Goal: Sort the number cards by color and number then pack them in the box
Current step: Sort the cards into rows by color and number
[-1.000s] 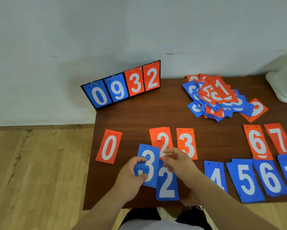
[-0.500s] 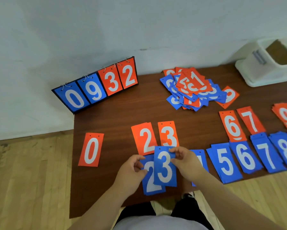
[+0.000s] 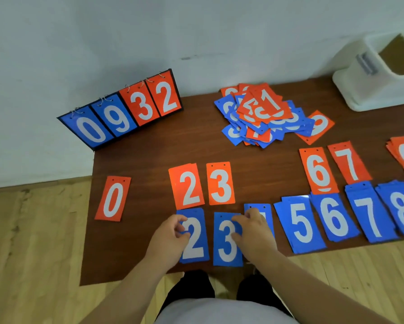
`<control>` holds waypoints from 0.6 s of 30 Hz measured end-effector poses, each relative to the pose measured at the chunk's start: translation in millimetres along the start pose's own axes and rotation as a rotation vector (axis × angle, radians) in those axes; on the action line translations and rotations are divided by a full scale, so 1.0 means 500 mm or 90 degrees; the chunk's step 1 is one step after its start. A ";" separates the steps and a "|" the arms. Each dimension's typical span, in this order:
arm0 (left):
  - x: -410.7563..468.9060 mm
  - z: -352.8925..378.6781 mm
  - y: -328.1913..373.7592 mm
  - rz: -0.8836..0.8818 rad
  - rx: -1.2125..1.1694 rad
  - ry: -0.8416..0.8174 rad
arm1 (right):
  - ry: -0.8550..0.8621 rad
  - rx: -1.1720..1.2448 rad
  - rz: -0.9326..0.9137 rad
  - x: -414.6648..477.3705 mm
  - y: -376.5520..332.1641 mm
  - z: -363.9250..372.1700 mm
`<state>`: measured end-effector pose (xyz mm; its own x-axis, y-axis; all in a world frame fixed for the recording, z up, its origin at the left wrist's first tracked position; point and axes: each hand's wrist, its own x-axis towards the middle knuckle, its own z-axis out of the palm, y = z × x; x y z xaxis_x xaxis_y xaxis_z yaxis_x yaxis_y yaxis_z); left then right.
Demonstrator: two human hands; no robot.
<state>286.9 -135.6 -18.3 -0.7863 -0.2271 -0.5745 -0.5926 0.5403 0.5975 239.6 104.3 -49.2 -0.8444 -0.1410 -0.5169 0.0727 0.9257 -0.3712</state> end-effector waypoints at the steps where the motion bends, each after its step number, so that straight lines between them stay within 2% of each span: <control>1: -0.009 0.010 0.005 -0.003 0.011 0.010 | 0.002 -0.003 -0.018 0.000 0.008 -0.006; 5: -0.036 0.045 0.035 -0.002 0.082 0.067 | 0.024 0.017 -0.061 0.007 0.053 -0.071; 10: -0.040 0.089 0.109 0.044 0.208 0.128 | 0.119 0.010 -0.090 0.019 0.167 -0.188; 14: -0.033 0.124 0.191 0.060 0.319 0.177 | 0.175 -0.021 -0.085 0.038 0.251 -0.290; 18: -0.008 0.148 0.255 0.080 0.379 0.210 | 0.175 -0.030 -0.036 0.074 0.305 -0.368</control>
<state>227.3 -6.1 18.9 -0.9105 -0.3178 -0.2645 -0.3713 0.9099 0.1848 121.5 304.8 17.0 -0.9593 -0.0984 -0.2647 0.0019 0.9351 -0.3544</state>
